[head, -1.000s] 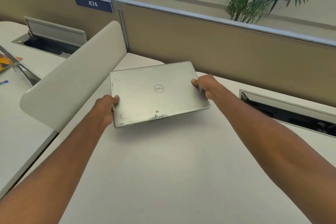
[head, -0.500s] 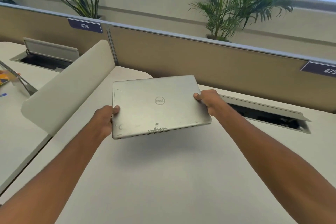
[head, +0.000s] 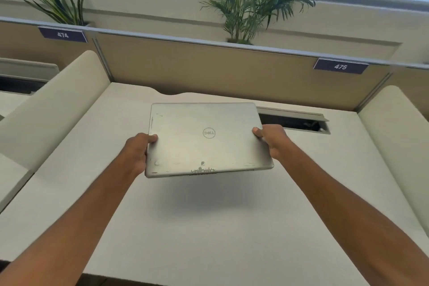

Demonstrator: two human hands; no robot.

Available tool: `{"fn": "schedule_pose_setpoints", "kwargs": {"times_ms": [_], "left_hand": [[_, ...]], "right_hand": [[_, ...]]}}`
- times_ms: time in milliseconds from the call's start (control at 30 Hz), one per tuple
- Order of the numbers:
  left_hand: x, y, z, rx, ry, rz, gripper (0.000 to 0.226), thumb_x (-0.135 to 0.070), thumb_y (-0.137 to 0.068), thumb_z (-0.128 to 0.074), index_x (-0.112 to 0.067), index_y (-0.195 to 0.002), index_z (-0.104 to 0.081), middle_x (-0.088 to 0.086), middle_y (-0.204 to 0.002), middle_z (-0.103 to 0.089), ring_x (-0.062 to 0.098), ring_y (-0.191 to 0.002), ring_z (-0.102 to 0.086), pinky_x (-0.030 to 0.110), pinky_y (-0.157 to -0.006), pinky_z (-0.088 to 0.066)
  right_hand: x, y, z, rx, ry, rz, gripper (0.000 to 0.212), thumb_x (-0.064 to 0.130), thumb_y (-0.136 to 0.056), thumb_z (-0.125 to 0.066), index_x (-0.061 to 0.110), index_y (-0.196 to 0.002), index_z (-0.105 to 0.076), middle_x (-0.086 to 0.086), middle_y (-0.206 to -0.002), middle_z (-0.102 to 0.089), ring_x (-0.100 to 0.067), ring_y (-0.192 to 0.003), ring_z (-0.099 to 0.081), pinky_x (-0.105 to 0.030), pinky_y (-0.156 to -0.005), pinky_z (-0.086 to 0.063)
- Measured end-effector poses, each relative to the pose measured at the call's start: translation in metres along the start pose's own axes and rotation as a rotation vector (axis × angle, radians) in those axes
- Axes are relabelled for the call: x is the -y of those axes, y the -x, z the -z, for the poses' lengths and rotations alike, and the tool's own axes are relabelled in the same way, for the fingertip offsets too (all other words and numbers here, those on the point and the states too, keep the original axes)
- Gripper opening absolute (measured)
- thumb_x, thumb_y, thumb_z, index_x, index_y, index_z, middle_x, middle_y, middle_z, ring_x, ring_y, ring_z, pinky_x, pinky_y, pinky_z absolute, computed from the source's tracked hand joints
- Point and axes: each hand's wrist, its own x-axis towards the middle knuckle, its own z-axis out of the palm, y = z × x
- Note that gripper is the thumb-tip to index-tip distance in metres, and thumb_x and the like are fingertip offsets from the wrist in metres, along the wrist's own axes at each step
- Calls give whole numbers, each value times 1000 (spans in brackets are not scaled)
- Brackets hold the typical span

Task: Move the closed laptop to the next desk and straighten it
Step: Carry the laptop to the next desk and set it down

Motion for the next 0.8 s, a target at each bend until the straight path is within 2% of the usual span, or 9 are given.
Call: {"fn": "schedule_pose_setpoints", "kwargs": {"times_ms": [67, 133, 200, 300, 367, 467, 567, 667, 800], "left_hand": [[8, 8, -16, 18, 6, 12, 10, -8, -105, -62, -12, -96, -63, 5, -96, -68, 24, -81, -64, 40, -68, -51], [20, 16, -33, 46, -2, 26, 9, -9, -105, -62, -12, -97, -64, 4, -97, -69, 24, -83, -66, 40, -70, -52], [36, 23, -60, 97, -28, 55, 7, -9, -105, -63, -13, -99, -66, 4, -98, -71, 24, -84, -67, 40, -72, -54], [54, 31, -85, 131, -49, 70, 6, -9, -105, -63, -12, -101, -67, 4, -98, -71, 24, -83, -67, 40, -73, -54], [61, 30, -92, 128, -46, 63, 9, -9, -104, -64, -9, -112, -69, 7, -106, -72, 26, -86, -68, 40, -74, -55], [69, 25, -96, 117, -57, 61, 29, -8, -103, -64, -4, -130, -71, 13, -122, -75, 33, -98, -70, 41, -78, -58], [85, 23, -108, 106, -101, 68, 33, -7, -102, -61, -2, -134, -70, 20, -133, -76, 34, -102, -69, 42, -81, -59], [101, 22, -126, 109, -152, 72, 29, -6, -104, -60, -4, -131, -71, 19, -130, -77, 34, -101, -70, 42, -83, -59], [125, 19, -145, 78, -189, 80, 27, 0, -102, -61, -9, -123, -75, 13, -113, -77, 31, -91, -69, 39, -86, -57]], "right_hand": [[-12, 8, 24, -21, -13, 0, 26, 21, -95, -79, 4, -114, -75, -12, -117, -78, -33, -108, -74, -45, -98, -59], [-25, 20, 49, -49, -19, -8, 30, 20, -96, -78, -2, -116, -73, -14, -116, -77, -33, -107, -72, -40, -87, -56], [-42, 30, 85, -113, -30, -7, 31, 19, -98, -76, -7, -114, -70, -14, -110, -75, -29, -93, -69, -35, -73, -51], [-66, 38, 118, -149, -33, -30, 19, 18, -100, -73, -1, -105, -70, -10, -96, -70, -22, -77, -61, -31, -62, -47], [-71, 37, 125, -160, -49, -20, 24, 17, -100, -73, -5, -109, -71, -12, -96, -72, -22, -78, -63, -31, -64, -49], [-79, 35, 128, -158, -56, -28, 31, 17, -97, -75, -10, -111, -69, -18, -107, -76, -25, -83, -64, -33, -72, -51], [-95, 32, 137, -176, -69, -51, 31, 17, -95, -76, -10, -107, -67, -13, -102, -71, -25, -83, -61, -33, -73, -48], [-113, 29, 150, -195, -93, -84, 26, 15, -95, -76, -3, -115, -73, -9, -106, -75, -22, -83, -64, -30, -70, -48], [-132, 27, 161, -220, -110, -105, 8, 8, -97, -73, 5, -103, -78, -3, -86, -73, -19, -70, -64, -27, -60, -48]]}}
